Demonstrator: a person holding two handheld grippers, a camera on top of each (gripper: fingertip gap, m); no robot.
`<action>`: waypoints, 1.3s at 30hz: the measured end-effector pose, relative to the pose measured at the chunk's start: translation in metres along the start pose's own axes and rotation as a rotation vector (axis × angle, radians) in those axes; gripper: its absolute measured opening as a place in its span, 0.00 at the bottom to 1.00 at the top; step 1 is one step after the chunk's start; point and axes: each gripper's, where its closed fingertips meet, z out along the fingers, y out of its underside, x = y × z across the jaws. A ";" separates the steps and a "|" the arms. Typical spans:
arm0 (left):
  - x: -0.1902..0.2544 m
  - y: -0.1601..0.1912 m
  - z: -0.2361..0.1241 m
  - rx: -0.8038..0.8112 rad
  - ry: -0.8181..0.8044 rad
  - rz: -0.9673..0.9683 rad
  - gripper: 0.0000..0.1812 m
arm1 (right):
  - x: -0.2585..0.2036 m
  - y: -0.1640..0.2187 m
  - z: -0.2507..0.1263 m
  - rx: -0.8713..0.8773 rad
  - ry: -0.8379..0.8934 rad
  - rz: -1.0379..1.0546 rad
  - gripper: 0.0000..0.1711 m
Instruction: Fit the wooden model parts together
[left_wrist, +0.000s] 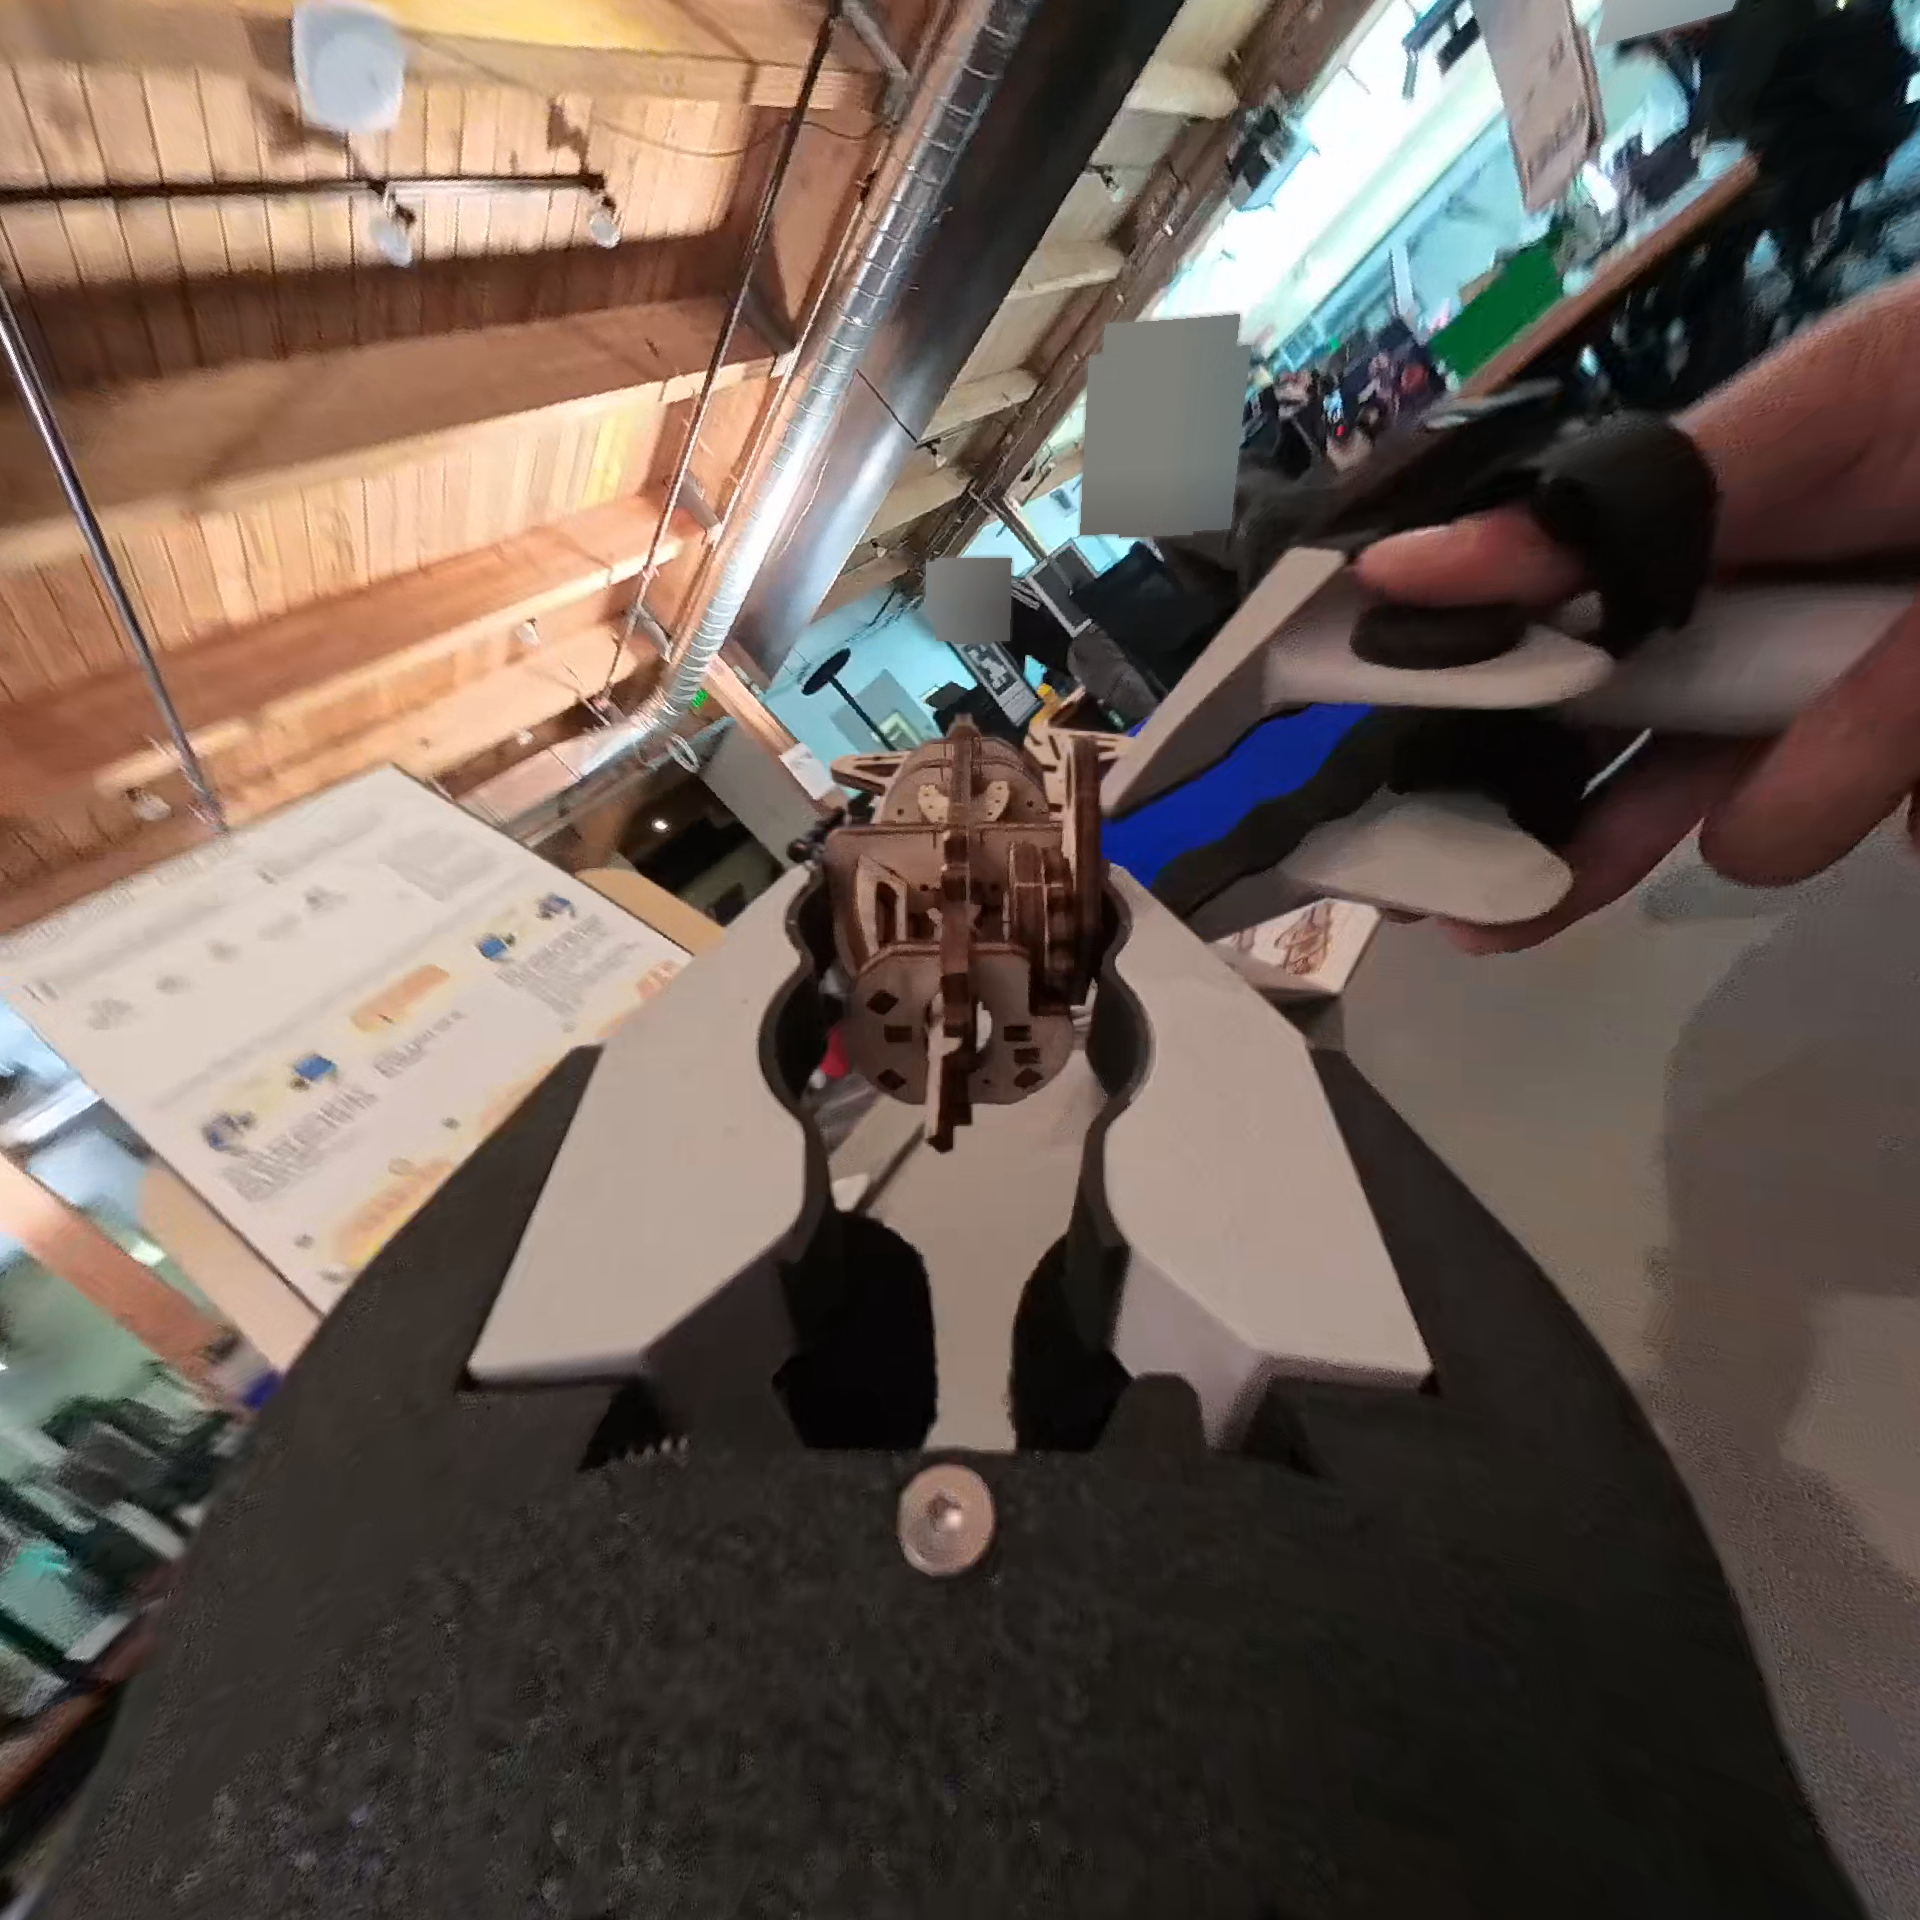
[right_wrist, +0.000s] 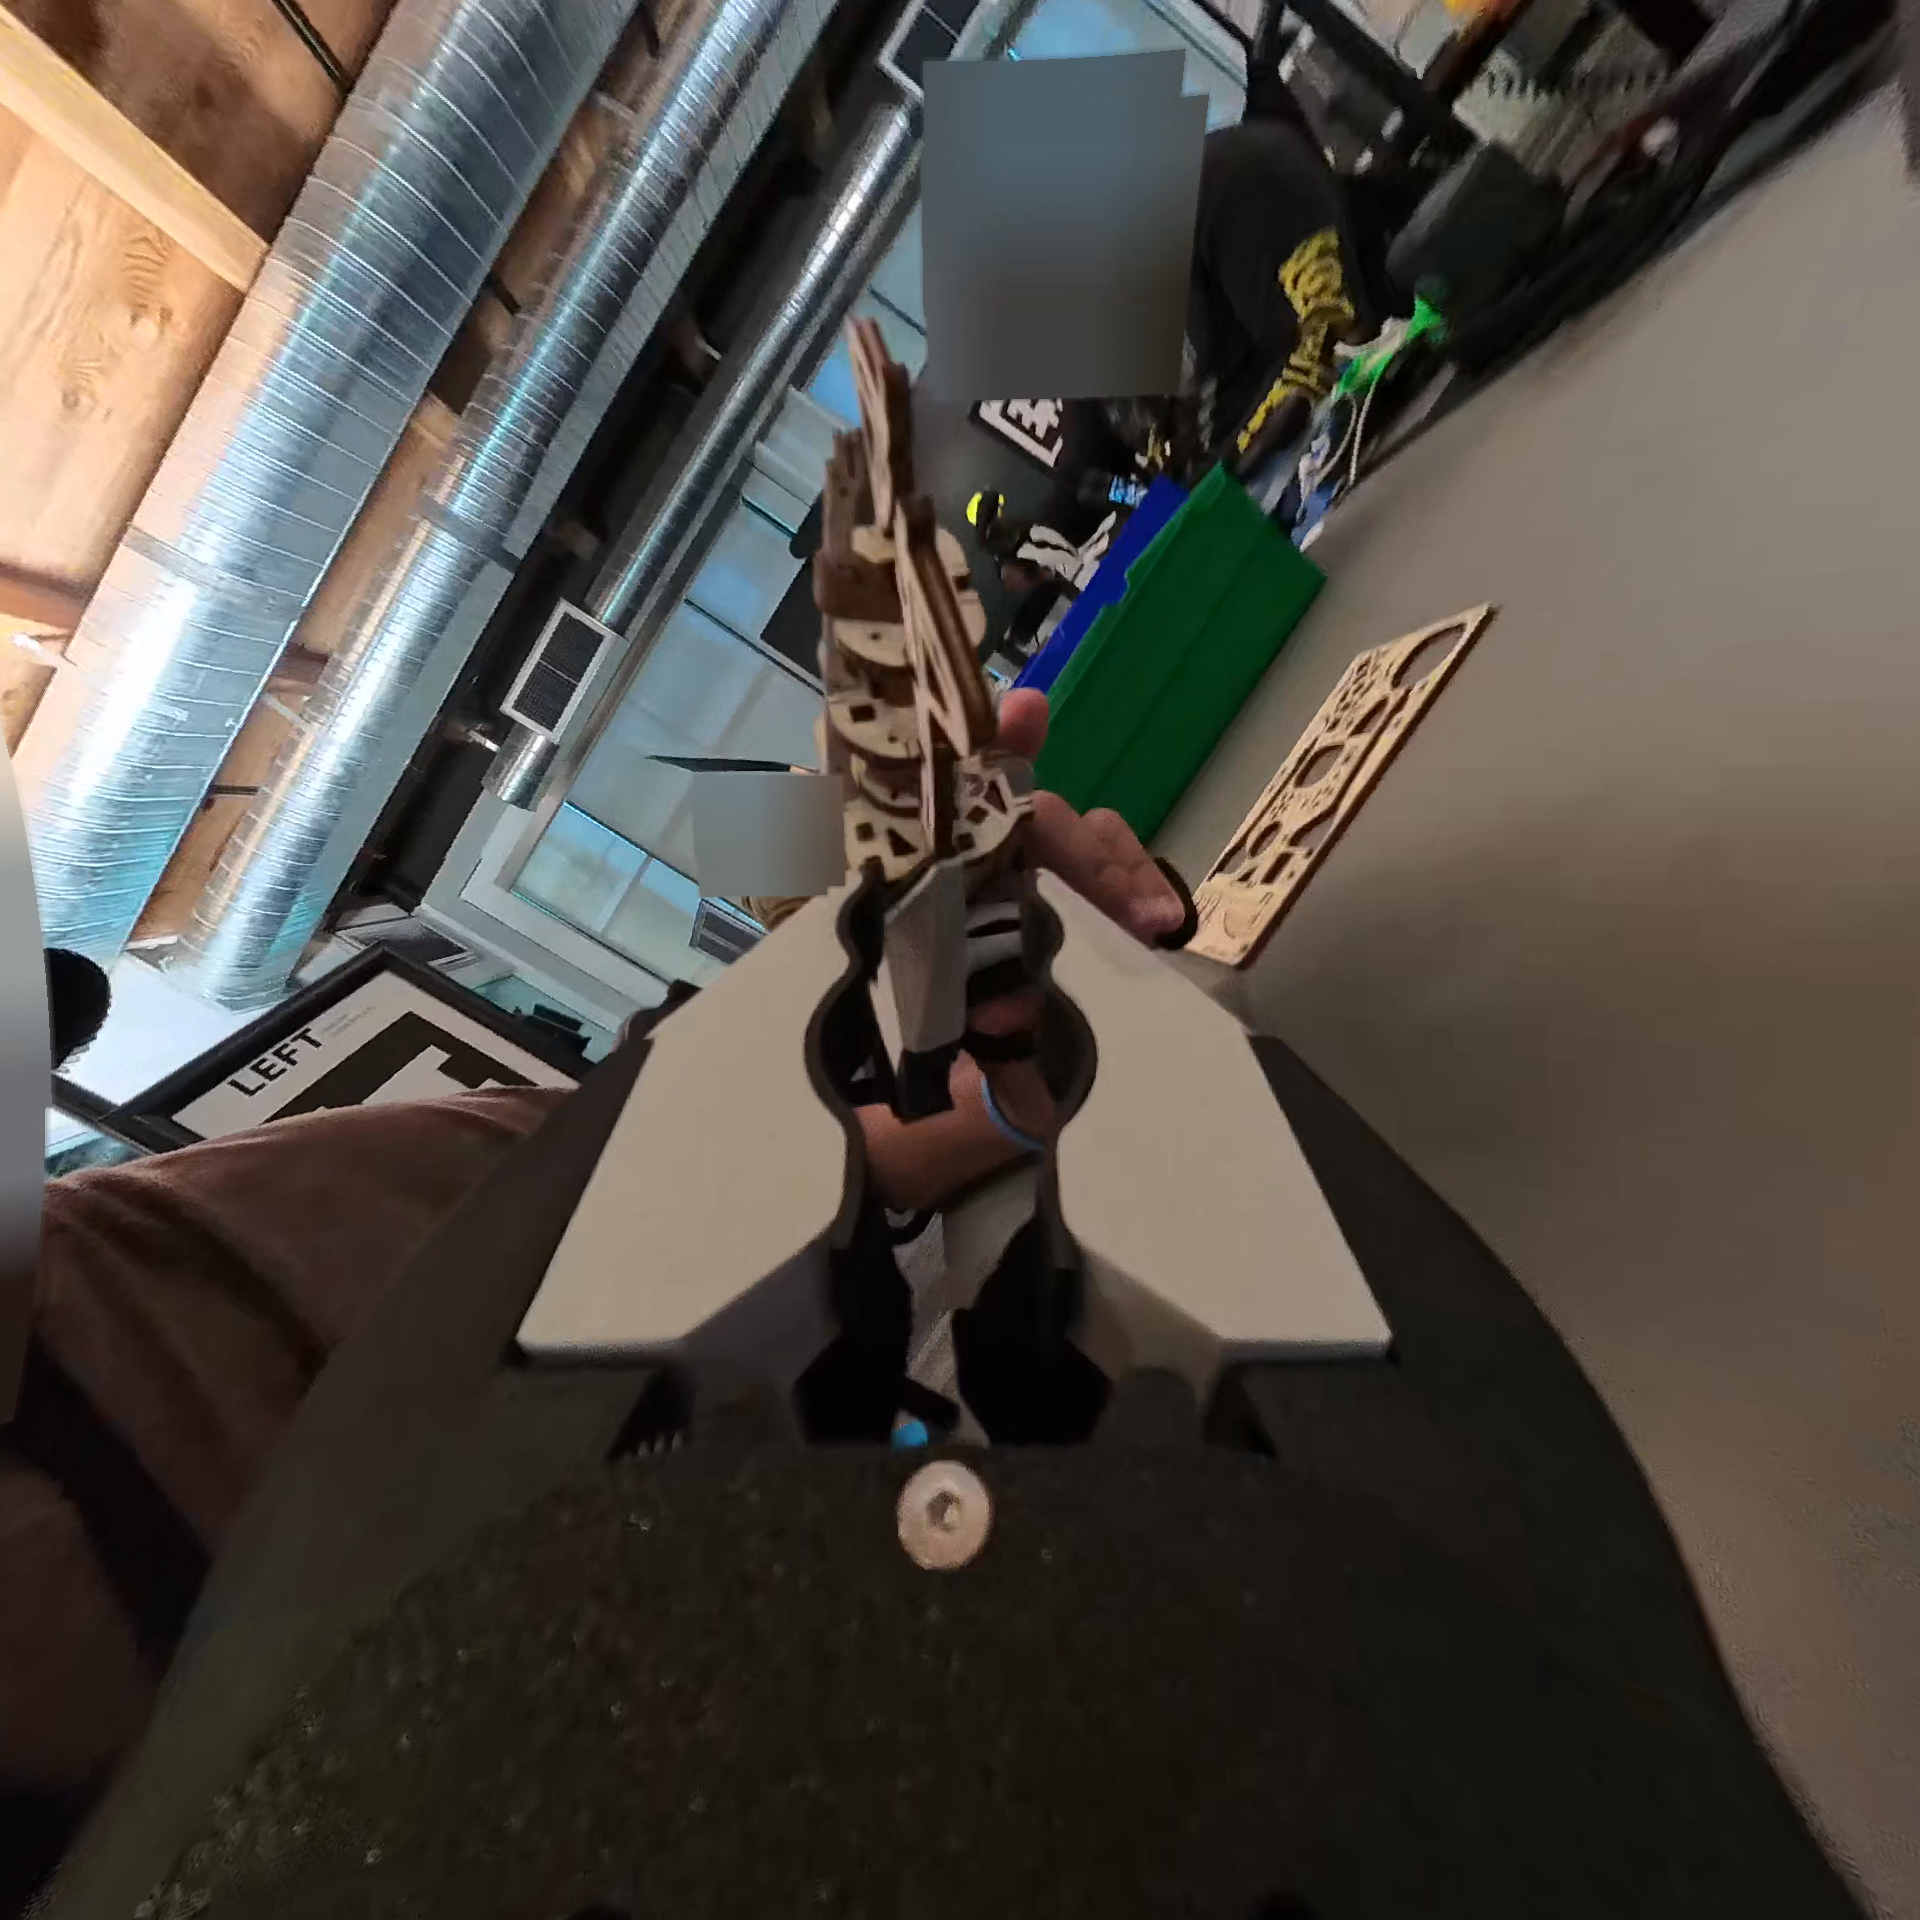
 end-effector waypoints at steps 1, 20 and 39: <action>0.002 -0.001 0.000 -0.002 -0.008 0.039 0.25 | -0.001 0.003 0.005 -0.006 -0.001 0.013 0.12; -0.001 -0.015 -0.004 0.109 0.050 -0.260 0.25 | -0.027 -0.011 0.003 -0.040 0.136 -0.338 0.02; 0.006 -0.006 0.000 0.090 0.174 -0.464 0.25 | -0.021 -0.039 -0.027 -0.149 0.166 -0.273 0.02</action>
